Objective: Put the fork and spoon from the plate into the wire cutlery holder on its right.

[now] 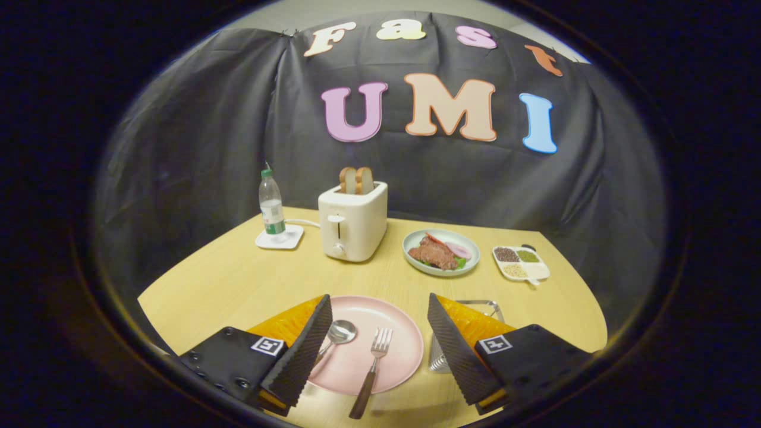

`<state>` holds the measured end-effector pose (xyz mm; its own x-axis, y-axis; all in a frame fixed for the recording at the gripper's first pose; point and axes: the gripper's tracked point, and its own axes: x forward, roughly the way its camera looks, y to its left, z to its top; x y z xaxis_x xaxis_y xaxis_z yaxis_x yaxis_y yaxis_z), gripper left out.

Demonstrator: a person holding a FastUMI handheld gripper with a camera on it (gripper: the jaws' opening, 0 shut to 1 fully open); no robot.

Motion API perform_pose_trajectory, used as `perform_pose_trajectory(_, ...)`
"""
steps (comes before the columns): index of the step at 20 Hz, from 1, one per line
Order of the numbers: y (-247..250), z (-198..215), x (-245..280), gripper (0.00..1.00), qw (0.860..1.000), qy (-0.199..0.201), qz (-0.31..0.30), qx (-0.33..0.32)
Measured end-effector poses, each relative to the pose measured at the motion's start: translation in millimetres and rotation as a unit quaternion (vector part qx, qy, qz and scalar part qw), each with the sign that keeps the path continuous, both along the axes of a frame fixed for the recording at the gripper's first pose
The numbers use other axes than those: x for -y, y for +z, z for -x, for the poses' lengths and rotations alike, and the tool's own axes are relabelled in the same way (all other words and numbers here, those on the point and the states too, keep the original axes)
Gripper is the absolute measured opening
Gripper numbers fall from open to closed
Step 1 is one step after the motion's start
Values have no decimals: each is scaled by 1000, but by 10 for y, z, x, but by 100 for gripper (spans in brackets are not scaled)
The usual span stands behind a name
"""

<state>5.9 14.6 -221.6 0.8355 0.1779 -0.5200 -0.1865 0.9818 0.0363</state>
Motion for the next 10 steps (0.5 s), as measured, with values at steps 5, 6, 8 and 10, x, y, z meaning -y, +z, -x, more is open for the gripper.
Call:
perform_pose_trajectory(5,-427,105,-20,100,998,13,20,-56)
perform_pose_trajectory(6,-506,126,-15,100,997,14,21,-68)
perform_pose_trajectory(8,-652,173,-21,100,996,15,23,-89)
perform_pose_trajectory(10,-801,227,-13,100,993,16,28,-112)
